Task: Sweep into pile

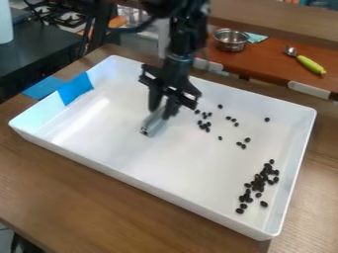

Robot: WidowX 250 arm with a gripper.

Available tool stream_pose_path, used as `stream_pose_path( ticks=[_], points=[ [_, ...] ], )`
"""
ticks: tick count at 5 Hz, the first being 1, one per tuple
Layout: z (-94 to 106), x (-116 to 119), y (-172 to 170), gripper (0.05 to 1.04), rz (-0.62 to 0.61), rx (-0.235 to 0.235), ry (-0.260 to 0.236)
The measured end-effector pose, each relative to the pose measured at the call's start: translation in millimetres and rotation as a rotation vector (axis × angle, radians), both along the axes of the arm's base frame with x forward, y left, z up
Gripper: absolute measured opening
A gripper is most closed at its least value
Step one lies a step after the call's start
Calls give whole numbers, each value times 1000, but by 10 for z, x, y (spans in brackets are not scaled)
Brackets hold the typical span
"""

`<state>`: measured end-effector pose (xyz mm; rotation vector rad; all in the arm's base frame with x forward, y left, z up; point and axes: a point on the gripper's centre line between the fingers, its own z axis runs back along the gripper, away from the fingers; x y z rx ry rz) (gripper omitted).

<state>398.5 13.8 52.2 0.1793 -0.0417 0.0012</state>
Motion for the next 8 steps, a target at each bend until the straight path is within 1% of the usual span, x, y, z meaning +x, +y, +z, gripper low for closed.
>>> stream_pose_path(
  ticks=[1,3,4,5,6,7,8],
  points=[
    [-5,46,-340,330,-46,-4,-3],
    [-15,167,-527,330,-47,-9,-7],
    [-26,162,-796,330,-108,-19,-9],
    [-29,125,-868,330,-150,-20,-9],
    [-28,34,-1060,330,-213,-27,-4],
    [-33,-23,-1138,330,-247,-33,-8],
    [-27,-110,-1219,330,-268,-42,6]
  ],
)
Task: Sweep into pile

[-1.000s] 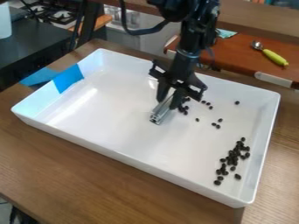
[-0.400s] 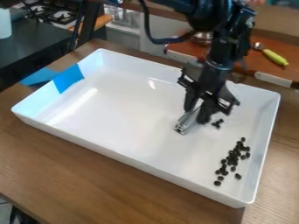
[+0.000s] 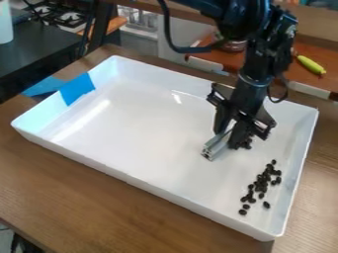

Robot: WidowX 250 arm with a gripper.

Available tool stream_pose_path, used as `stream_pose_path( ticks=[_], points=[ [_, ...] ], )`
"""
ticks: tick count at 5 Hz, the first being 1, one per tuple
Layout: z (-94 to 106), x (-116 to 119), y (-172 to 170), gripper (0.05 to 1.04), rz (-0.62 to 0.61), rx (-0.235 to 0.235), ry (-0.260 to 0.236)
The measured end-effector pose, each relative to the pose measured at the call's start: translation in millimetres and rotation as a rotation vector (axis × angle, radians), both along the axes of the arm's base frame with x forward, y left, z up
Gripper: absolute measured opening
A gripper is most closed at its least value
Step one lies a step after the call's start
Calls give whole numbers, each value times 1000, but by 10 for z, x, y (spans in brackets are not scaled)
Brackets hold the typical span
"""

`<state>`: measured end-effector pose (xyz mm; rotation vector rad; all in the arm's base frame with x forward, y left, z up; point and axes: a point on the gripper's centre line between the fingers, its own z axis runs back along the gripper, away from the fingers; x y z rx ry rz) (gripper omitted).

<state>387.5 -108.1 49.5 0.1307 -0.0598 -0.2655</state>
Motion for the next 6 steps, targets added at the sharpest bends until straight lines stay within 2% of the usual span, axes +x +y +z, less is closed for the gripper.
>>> stream_pose_path(
  ticks=[1,4,5,6],
  points=[
    [0,-68,-199,330,-40,-15,9],
    [0,-183,-425,330,-54,-71,49],
    [26,-230,-420,330,-56,-85,49],
    [84,-232,-300,330,-32,-106,76]
  ],
)
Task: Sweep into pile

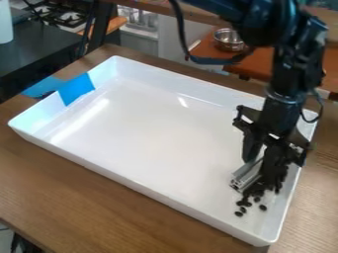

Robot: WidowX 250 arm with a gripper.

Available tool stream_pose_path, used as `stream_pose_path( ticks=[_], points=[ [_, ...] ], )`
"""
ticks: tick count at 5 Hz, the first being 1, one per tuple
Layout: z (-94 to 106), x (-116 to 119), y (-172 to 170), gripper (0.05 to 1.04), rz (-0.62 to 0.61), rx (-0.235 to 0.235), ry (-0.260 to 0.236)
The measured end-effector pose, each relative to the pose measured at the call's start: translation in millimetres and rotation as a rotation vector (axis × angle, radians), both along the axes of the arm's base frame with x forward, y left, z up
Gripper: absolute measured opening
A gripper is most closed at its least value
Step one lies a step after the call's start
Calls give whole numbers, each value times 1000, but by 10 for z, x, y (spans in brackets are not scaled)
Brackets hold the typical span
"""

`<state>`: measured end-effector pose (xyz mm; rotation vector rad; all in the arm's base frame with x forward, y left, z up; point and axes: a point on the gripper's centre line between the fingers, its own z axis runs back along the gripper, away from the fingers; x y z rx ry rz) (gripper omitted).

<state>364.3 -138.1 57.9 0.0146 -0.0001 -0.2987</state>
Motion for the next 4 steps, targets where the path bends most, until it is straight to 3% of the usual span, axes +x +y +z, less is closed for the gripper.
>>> stream_pose_path(
  ticks=[2,3,4],
  points=[
    [480,189,835,330,93,-42,-20],
    [506,234,1247,330,92,3,-40],
    [347,155,1710,330,41,135,-64]
  ],
)
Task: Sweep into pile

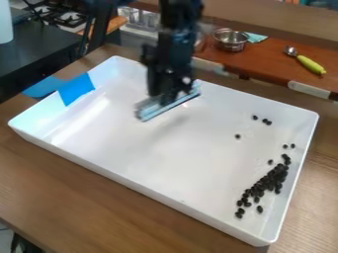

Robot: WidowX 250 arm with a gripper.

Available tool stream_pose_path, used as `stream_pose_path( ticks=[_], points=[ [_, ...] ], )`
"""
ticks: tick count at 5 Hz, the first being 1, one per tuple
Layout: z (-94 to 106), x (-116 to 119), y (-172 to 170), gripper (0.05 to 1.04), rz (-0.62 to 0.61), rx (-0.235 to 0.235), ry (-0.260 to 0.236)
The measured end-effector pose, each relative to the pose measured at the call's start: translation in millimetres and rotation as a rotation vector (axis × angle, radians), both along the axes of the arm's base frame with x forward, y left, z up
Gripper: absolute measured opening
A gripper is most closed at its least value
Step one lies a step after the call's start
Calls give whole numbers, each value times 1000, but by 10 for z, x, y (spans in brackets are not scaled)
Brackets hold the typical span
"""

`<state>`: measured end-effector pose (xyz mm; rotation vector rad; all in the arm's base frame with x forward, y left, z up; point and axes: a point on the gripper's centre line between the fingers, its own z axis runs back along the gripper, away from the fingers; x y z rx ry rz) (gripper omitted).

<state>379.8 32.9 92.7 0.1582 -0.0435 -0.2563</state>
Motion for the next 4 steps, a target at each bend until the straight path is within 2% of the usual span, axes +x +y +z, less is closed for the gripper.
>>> stream_pose_path(
  ticks=[1,2,3,4],
  points=[
    [-241,-175,254,330,-90,142,15],
    [-331,-350,428,330,-125,208,13],
    [-316,-595,403,330,-69,179,23],
    [-225,-733,260,330,26,120,45]
  ],
)
